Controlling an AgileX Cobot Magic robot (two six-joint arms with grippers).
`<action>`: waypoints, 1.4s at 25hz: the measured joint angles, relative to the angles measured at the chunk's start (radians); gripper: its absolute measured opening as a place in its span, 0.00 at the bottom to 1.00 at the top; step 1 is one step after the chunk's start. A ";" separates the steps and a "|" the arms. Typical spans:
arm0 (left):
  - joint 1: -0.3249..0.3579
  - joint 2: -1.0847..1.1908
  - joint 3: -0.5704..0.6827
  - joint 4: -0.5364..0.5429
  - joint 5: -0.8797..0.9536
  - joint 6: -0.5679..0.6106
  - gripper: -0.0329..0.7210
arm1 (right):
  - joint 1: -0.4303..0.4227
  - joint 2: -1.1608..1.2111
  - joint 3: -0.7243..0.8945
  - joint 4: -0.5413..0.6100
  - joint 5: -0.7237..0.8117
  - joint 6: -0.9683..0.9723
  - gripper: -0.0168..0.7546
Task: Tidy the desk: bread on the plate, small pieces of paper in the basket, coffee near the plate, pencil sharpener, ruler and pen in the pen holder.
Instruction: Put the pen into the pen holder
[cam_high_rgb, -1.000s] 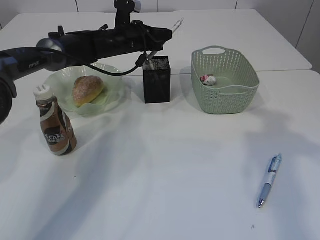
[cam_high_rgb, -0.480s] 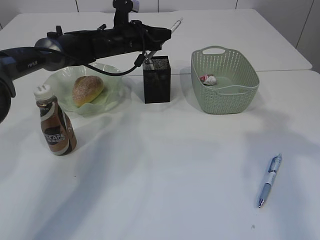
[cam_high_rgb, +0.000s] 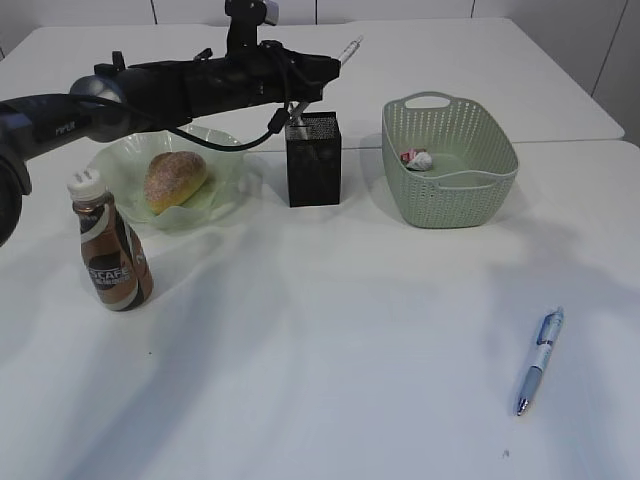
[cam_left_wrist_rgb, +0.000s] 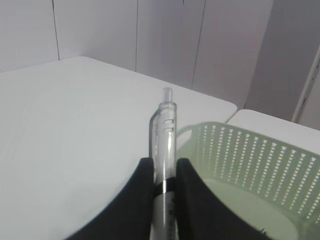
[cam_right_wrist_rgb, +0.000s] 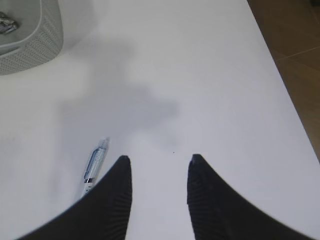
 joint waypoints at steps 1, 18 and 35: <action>0.000 0.000 0.000 0.000 -0.008 0.002 0.12 | 0.000 0.000 0.000 0.001 0.000 0.000 0.43; 0.002 0.000 0.000 0.002 0.117 0.034 0.12 | 0.000 0.000 0.000 0.039 -0.005 -0.031 0.43; 0.003 0.000 0.000 0.004 0.136 0.110 0.13 | 0.000 0.000 0.000 0.067 -0.007 -0.060 0.43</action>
